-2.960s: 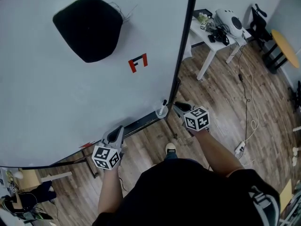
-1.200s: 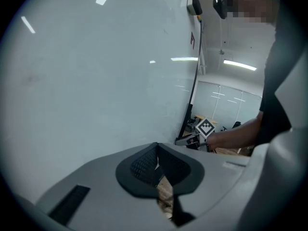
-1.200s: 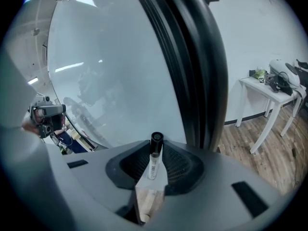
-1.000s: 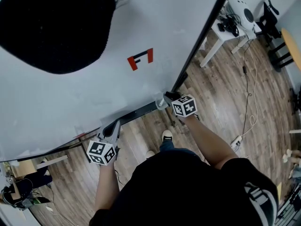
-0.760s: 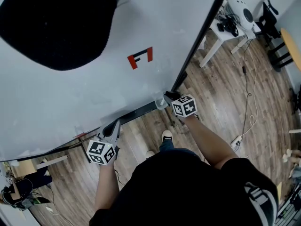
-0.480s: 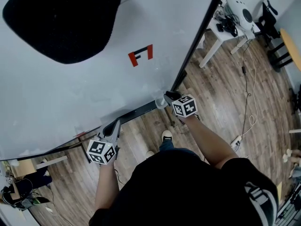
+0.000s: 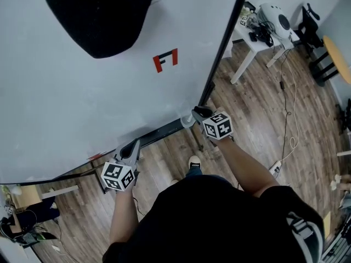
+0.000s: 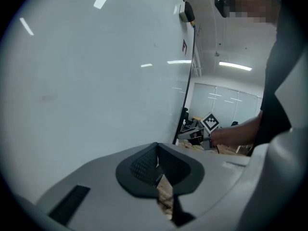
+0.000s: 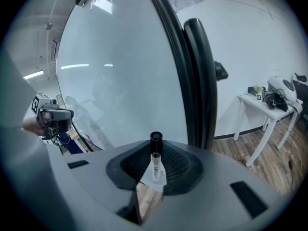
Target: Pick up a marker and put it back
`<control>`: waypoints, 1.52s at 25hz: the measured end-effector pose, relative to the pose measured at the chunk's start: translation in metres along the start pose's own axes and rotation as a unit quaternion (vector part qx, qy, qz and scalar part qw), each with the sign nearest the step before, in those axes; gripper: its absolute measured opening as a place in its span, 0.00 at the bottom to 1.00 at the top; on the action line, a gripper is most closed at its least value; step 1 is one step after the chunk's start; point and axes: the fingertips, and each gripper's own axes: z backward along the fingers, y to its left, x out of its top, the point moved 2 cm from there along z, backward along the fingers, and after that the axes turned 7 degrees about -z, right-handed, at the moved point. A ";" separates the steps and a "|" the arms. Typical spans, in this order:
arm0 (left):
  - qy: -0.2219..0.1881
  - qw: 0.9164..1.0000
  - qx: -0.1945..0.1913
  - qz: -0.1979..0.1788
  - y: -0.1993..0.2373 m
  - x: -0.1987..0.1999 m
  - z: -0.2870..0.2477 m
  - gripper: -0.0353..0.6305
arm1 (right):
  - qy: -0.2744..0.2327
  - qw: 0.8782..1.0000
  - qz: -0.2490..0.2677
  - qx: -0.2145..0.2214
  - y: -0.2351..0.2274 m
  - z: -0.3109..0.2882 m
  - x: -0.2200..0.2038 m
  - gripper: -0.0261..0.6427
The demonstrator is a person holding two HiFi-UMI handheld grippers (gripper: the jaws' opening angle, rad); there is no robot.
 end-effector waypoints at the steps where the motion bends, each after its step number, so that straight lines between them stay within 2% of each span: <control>1: -0.002 1.000 -0.001 -0.001 -0.001 0.001 0.002 0.07 | -0.005 1.000 0.002 0.000 0.003 0.005 0.004 0.13; 13: -0.020 0.999 -0.017 -0.021 -0.015 0.013 0.015 0.07 | -0.052 0.998 0.025 0.004 0.037 0.063 0.026 0.13; 25: -0.026 0.999 -0.025 -0.030 -0.024 0.014 0.027 0.07 | -0.073 0.997 0.014 -0.008 0.050 0.110 0.008 0.13; 38: -0.026 0.999 -0.035 -0.032 -0.029 0.012 0.027 0.07 | -0.079 0.997 0.006 -0.013 0.054 0.120 0.000 0.13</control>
